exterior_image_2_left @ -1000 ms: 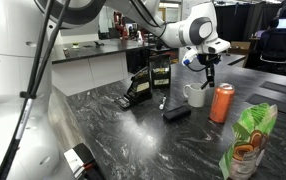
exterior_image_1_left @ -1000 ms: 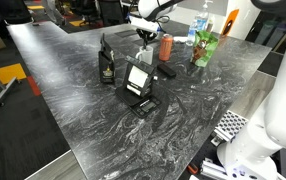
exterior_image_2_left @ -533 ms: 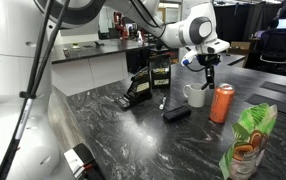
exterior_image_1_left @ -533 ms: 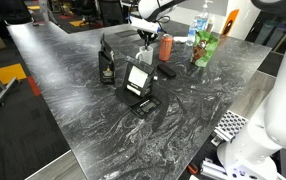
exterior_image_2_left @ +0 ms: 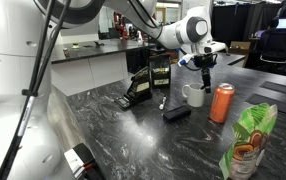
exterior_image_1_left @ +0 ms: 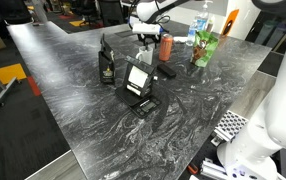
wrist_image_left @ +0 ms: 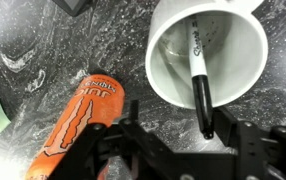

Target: Remove the marker from the cup

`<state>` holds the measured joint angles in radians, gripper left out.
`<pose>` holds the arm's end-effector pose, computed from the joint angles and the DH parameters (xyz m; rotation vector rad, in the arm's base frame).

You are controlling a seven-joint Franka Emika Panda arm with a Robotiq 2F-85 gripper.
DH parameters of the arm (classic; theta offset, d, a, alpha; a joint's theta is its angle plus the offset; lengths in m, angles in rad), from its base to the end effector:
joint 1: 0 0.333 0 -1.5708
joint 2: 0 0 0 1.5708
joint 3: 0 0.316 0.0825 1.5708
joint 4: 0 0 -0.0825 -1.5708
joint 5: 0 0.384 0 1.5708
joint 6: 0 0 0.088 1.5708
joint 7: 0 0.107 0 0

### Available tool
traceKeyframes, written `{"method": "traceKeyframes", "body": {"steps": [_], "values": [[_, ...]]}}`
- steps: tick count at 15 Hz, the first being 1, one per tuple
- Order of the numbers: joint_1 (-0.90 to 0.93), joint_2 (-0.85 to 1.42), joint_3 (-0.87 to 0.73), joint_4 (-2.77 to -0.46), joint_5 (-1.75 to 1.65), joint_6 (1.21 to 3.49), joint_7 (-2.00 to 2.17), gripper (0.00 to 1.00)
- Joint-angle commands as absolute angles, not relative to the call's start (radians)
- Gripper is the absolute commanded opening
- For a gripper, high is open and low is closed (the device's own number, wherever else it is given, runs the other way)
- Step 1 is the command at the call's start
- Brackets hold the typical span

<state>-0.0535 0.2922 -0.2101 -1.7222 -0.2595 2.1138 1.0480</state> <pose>0.6280 -0.1699 0.4297 2.4120 -1.6088 0.2994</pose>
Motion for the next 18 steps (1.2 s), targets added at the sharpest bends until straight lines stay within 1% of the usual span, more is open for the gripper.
{"method": "traceKeyframes", "body": {"steps": [1,2,3,4,8,9,11,12,18], "values": [[-0.047,0.276,-0.207,-1.727,-0.301,2.084,1.019,0.52],[-0.046,0.276,-0.207,-1.727,-0.308,2.089,1.018,0.50],[-0.045,0.277,-0.207,-1.725,-0.316,2.090,1.019,0.45],[-0.044,0.279,-0.208,-1.723,-0.323,2.092,1.022,0.35],[-0.045,0.279,-0.209,-1.724,-0.339,2.101,1.029,0.07],[-0.045,0.278,-0.210,-1.724,-0.340,2.104,1.034,0.01],[-0.045,0.277,-0.211,-1.724,-0.340,2.111,1.046,0.00],[-0.045,0.276,-0.212,-1.722,-0.340,2.112,1.051,0.03],[-0.038,0.238,-0.217,-1.737,-0.366,2.142,1.108,0.02]]}}
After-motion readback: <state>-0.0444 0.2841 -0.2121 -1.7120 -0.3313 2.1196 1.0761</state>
